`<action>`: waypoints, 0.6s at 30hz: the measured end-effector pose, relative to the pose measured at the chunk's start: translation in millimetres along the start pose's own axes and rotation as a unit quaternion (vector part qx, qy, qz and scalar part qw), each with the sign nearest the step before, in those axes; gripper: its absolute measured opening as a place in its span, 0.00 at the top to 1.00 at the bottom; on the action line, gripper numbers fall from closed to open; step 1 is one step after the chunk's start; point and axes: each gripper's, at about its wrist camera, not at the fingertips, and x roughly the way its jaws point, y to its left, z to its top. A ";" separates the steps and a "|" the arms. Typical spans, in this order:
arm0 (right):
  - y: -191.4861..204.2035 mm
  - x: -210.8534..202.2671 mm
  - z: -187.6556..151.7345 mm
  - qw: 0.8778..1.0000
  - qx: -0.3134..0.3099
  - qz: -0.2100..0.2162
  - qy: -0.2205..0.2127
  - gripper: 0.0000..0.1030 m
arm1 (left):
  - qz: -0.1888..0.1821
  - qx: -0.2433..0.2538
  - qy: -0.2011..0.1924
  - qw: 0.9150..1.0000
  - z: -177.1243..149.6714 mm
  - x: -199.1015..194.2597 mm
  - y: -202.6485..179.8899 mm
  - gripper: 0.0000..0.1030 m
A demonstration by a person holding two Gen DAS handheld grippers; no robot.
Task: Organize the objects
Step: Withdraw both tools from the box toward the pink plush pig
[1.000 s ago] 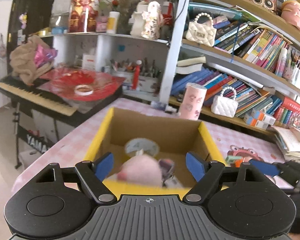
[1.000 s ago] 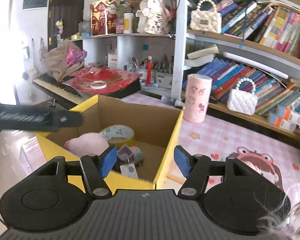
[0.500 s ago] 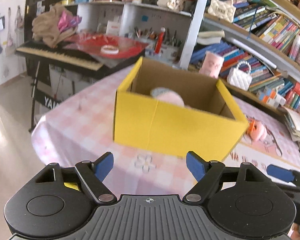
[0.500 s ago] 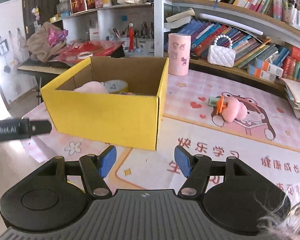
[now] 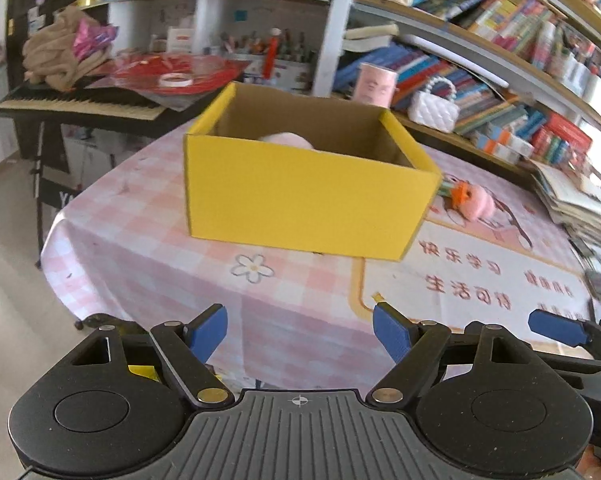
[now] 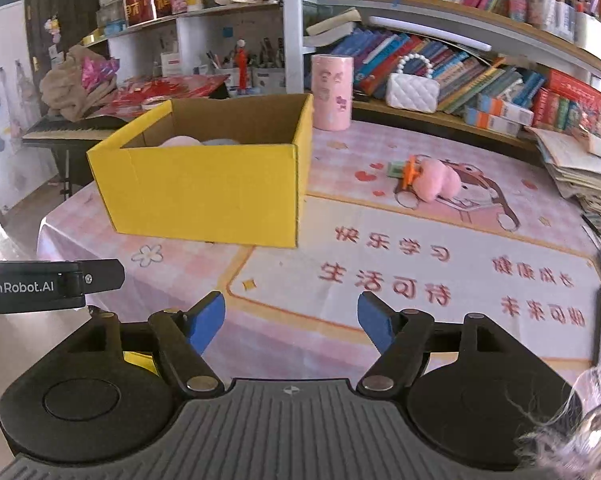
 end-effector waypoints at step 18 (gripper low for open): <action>-42.2 -41.4 -38.6 0.993 0.069 -0.095 0.001 0.28 | -0.081 0.075 0.020 0.994 -17.9 -0.7 -54.0 0.18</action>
